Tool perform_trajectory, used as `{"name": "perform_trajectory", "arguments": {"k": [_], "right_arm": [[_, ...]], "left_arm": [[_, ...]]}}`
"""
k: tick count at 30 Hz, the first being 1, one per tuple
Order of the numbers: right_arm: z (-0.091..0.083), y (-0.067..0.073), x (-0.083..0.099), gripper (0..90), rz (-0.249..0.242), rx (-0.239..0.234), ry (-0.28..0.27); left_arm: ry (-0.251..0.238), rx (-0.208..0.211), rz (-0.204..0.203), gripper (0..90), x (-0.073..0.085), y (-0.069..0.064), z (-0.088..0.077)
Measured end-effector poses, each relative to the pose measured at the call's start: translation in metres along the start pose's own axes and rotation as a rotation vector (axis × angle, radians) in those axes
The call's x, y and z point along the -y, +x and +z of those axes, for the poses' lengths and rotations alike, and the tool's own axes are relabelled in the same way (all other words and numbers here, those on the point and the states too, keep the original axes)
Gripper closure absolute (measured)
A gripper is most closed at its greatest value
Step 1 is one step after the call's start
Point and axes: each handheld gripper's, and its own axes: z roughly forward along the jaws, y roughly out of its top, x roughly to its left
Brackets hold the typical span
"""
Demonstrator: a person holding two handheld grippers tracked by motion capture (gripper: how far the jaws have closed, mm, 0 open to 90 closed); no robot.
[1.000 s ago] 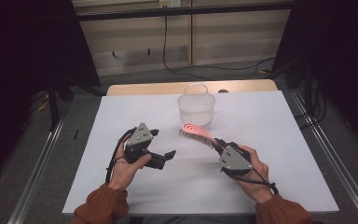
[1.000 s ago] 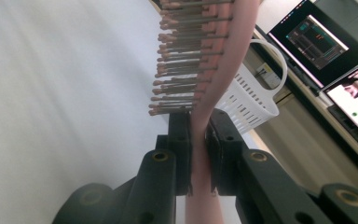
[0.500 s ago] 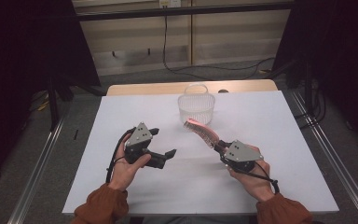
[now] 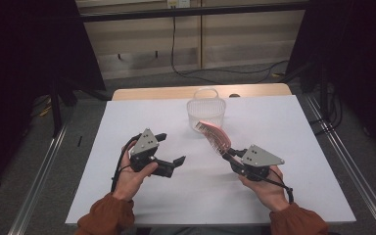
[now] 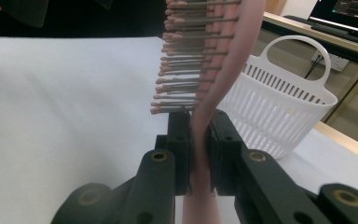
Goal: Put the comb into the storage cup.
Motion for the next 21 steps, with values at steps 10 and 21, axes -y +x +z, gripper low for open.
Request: {"name": "perform_trajectory", "arguments": {"k": [10, 21], "right_arm": [[-0.0002, -0.0022, -0.0003, 81.7, 0.08, -0.057, -0.034], [-0.0006, -0.0039, -0.0021, 81.7, 0.155, -0.127, -0.094]], "left_arm": [[-0.003, 0.03, 0.006, 6.4, 0.0003, 0.0004, 0.0041], [-0.064, 0.099, -0.002, 9.1, 0.0002, -0.0007, 0.0068]]}}
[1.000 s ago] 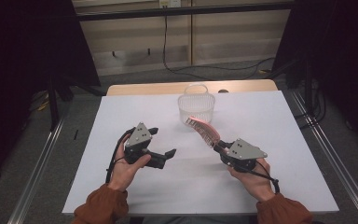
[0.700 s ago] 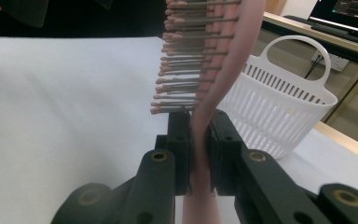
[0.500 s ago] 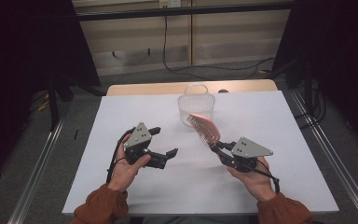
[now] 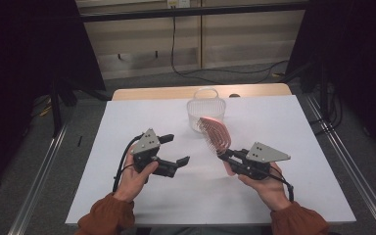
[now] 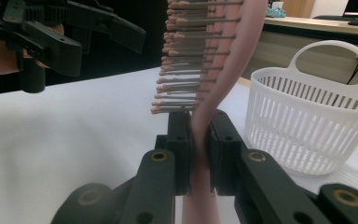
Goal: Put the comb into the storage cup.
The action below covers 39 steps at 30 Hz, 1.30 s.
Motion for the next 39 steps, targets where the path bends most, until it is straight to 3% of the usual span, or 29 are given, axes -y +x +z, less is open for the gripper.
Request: {"name": "perform_trajectory", "arguments": {"k": [5, 9, 18, 20, 27, 31, 39], "right_arm": [[0.001, -0.001, 0.001, 81.8, 0.024, -0.023, -0.009], [0.001, -0.001, 0.001, 81.8, 0.031, -0.04, -0.017], [0.004, 0.0, 0.001, 81.7, 0.066, -0.086, -0.039], [0.005, 0.0, 0.001, 81.7, 0.072, -0.099, -0.044], [0.007, 0.005, -0.001, 81.8, 0.058, -0.15, -0.071], [0.007, 0.006, -0.002, 81.8, 0.058, -0.157, -0.071], [0.01, 0.008, -0.001, 81.7, 0.055, -0.188, -0.065]], "left_arm": [[-0.032, 0.008, 0.056, 9.3, 0.0, -0.003, 0.003], [-0.066, 0.047, -0.011, 5.3, -0.002, -0.006, 0.004], [-0.143, 0.086, -0.04, 2.9, -0.005, -0.005, -0.001], [-0.145, 0.082, -0.036, 2.3, -0.007, -0.006, 0.001], [-0.173, 0.126, -0.002, 2.1, -0.02, -0.011, 0.008], [-0.193, 0.134, 0.009, 2.7, -0.026, -0.011, 0.01], [-0.187, 0.154, 0.026, 2.7, -0.029, -0.011, 0.018]]}}
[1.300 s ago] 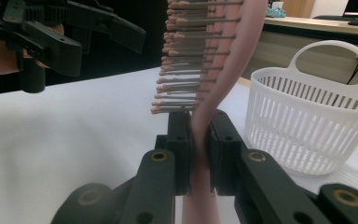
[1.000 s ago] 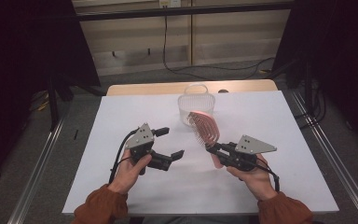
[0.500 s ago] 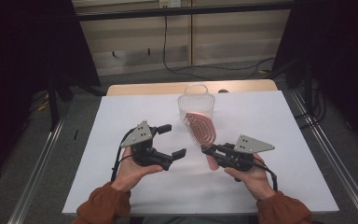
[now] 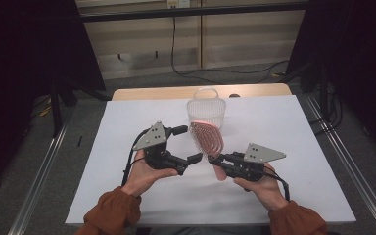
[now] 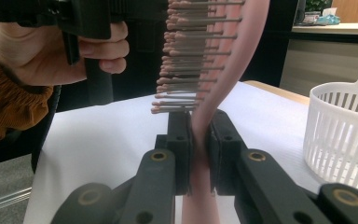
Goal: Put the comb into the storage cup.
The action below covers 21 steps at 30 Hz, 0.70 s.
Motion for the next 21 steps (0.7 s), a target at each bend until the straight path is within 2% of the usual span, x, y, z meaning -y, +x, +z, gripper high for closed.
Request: {"name": "perform_trajectory", "arguments": {"k": [7, 9, 13, 18, 21], "right_arm": [[0.001, 0.0, 0.001, 81.8, 0.002, -0.02, 0.008], [0.001, 0.001, 0.001, 81.8, -0.002, -0.026, 0.008], [0.004, 0.003, 0.003, 81.8, 0.002, -0.039, 0.009], [0.007, 0.004, 0.005, 81.8, 0.014, -0.06, 0.016], [0.008, 0.005, 0.006, 81.7, 0.019, -0.07, 0.014]], "left_arm": [[0.006, 0.025, 0.034, 3.2, -0.01, 0.001, 0.01], [-0.014, 0.036, 0.028, 3.9, -0.009, 0.001, 0.013], [0.006, 0.052, 0.042, 4.0, -0.007, 0.002, 0.016], [0.01, 0.065, 0.028, 5.7, -0.003, 0.004, 0.015], [0.016, 0.073, 0.046, 6.6, -0.001, 0.005, 0.015]]}}
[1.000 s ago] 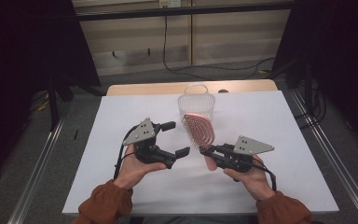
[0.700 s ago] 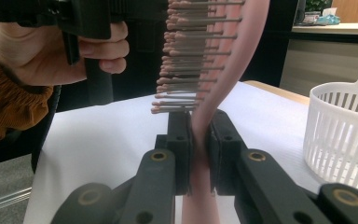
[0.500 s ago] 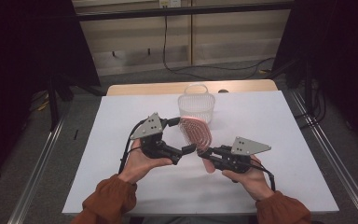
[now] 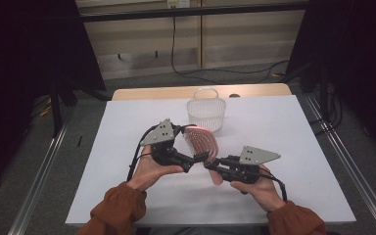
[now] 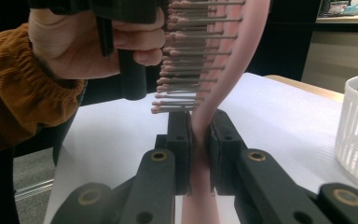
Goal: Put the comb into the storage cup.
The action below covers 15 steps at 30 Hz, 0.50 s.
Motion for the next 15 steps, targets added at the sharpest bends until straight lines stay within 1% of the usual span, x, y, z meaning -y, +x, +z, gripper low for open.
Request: {"name": "perform_trajectory", "arguments": {"k": [1, 2, 7, 8, 9, 10, 11, 15], "right_arm": [[0.0003, 0.0003, 0.0003, 81.8, 0.005, -0.001, 0.0], [0.0007, 0.0005, 0.0008, 81.7, 0.007, -0.003, -0.001], [0.0026, 0.0005, 0.0026, 81.7, 0.011, -0.017, 0.002], [0.0029, 0.0005, 0.0027, 81.7, 0.012, -0.016, 0.002], [0.0031, 0.0004, 0.0027, 81.8, 0.016, -0.017, 0.002], [0.0032, 0.0004, 0.0027, 81.7, 0.015, -0.013, 0.001], [0.0032, 0.0001, 0.0026, 81.8, 0.014, -0.006, -0.001], [0.0032, -0.0005, 0.0025, 81.7, 0.018, -0.018, -0.007]], "left_arm": [[0.002, -0.002, 0.005, 6.9, 0.0002, 0.0, 0.0], [-0.002, 0.013, 0.001, 7.1, 0.0006, 0.0004, 0.0003], [0.001, 0.033, 0.0, 13.3, 0.0016, 0.0012, 0.0011], [0.0, 0.041, 0.004, 14.7, 0.0019, 0.0009, 0.0011], [-0.015, 0.031, 0.018, 17.8, 0.0021, -0.0001, 0.0007], [-0.022, 0.035, 0.025, 20.6, 0.0019, -0.0006, 0.0005], [-0.02, 0.042, 0.024, 22.9, 0.0018, -0.0009, 0.0013], [-0.017, 0.057, 0.011, 23.8, 0.0035, 0.0002, 0.0027]]}}
